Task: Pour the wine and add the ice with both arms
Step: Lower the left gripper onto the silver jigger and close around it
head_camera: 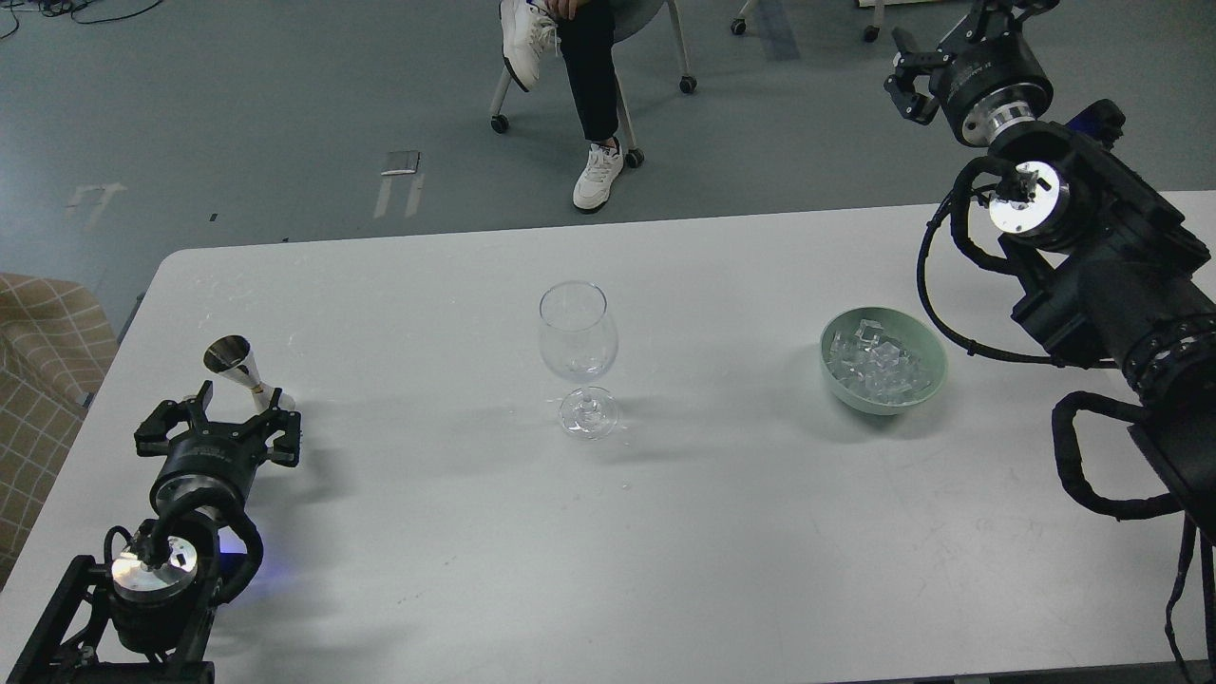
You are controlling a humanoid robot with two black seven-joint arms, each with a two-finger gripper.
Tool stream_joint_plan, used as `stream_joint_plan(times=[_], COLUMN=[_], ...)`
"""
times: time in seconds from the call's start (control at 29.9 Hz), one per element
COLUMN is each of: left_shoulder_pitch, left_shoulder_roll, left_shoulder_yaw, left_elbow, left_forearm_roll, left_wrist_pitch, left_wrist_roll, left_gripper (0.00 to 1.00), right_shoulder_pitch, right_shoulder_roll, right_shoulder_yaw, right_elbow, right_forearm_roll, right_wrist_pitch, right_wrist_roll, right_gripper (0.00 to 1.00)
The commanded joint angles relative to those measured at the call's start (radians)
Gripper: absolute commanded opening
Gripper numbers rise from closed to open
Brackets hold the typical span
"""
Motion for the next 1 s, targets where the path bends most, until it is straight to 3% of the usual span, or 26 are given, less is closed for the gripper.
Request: stream_joint_plan(times=[0.0, 0.1, 0.3, 0.47, 0.97], left_shoulder_pitch=[-0.053, -0.098, -0.104, -0.105, -0.122], left_shoulder_roll=[-0.01, -0.011, -0.007, -0.003, 0.0], left_shoulder_yaw=[0.0, 0.0, -0.002, -0.003, -0.003], left_elbow=[0.072, 0.135, 0.146, 0.157, 0.172], left_forearm_roll=[0.0, 0.0, -0.003, -0.006, -0.01], left_wrist_pitch=[-0.02, -0.029, -0.036, -0.046, -0.095], left_wrist_roll=[0.003, 0.002, -0.001, -0.001, 0.0], left_gripper=[0.71, 0.71, 0.71, 0.61, 0.54], right_shoulder_pitch=[0.001, 0.001, -0.002, -0.004, -0.004], right_shoulder_roll=[-0.006, -0.006, -0.007, -0.006, -0.007], right_shoulder_yaw=[0.0, 0.0, 0.0, -0.021, -0.028], right_elbow=[0.0, 0.0, 0.0, 0.0, 0.0], right_forearm_roll=[0.0, 0.0, 0.0, 0.0, 0.0], right_wrist_pitch=[-0.001, 0.0, -0.001, -0.001, -0.001], right_wrist_roll=[0.0, 0.0, 0.0, 0.0, 0.0], right_gripper=[1.0, 1.0, 1.0, 1.0, 1.0])
